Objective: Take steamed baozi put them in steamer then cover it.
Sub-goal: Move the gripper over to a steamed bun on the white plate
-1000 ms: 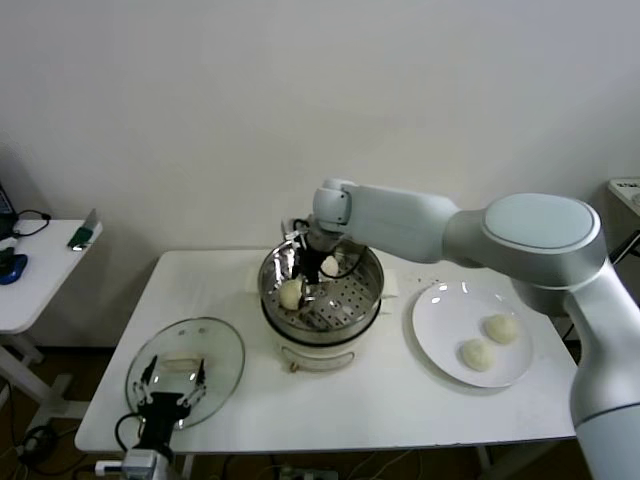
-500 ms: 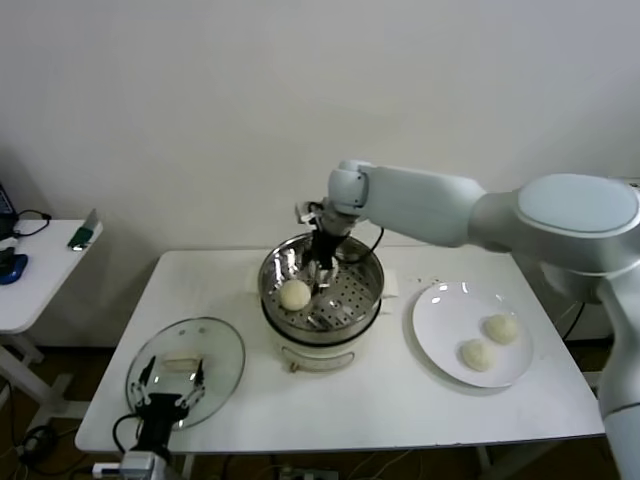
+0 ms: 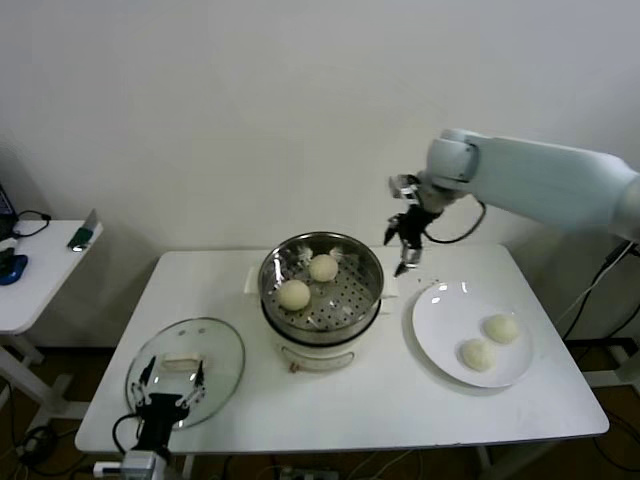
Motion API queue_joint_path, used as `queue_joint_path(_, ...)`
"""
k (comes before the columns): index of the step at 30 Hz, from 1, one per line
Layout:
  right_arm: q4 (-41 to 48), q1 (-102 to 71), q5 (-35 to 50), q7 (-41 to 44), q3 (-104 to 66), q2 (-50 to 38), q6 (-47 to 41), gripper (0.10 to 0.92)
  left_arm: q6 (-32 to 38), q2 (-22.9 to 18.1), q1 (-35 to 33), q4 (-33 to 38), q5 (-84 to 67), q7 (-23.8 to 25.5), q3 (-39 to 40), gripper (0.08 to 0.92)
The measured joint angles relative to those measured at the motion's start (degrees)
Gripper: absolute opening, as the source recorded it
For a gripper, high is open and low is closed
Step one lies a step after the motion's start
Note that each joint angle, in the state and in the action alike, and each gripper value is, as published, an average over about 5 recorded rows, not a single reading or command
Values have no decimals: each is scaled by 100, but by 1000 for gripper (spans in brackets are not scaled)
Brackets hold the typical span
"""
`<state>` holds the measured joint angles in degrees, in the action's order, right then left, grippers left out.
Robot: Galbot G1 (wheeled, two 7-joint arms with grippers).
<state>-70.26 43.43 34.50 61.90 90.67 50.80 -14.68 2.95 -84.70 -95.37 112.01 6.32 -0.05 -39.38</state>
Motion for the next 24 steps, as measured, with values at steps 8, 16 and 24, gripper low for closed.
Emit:
queue_joint_path(8,-322,-906,-1081,11,-497,-1010,92,823,-41,-9,-51,23,52,0,-26,823)
queue_joint_path(16,-228,-1909,-1943,28,-1150,-1426,224,823,-58,-63,-93,15,124,-4,-42,823)
queue_joint_path(24,95,-2672,-2442,-12,-1728,-1481,323,823,-52,-101,-116,-48,171,-10,-61,823)
